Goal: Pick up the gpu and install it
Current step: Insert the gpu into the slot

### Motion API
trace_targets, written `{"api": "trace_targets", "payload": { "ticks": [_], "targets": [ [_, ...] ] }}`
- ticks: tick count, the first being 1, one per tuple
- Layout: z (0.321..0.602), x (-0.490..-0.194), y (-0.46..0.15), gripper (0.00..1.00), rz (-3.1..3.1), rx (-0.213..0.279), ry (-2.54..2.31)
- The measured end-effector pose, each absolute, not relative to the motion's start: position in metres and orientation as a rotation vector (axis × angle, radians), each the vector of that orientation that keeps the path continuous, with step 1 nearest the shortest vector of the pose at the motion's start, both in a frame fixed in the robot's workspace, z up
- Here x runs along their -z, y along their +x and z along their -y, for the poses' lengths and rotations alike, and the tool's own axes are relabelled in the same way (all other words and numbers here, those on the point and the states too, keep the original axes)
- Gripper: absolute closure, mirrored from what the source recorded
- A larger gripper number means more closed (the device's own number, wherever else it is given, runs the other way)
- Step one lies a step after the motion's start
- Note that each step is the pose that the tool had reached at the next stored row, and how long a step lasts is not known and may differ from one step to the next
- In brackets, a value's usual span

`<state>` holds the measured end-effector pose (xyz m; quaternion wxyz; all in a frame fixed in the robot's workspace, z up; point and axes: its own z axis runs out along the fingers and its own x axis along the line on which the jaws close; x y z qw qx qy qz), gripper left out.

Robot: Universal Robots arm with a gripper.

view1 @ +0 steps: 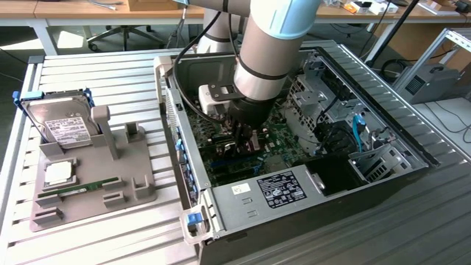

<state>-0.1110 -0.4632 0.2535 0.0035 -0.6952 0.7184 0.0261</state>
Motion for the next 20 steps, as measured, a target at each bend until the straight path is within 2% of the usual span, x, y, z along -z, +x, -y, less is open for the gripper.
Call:
{"api": "trace_targets", "payload": {
  "ticks": [20],
  "targets": [
    [0.4632, -0.2531, -0.1109, 0.73, -2.226, -0.082, -2.207]
  ]
}}
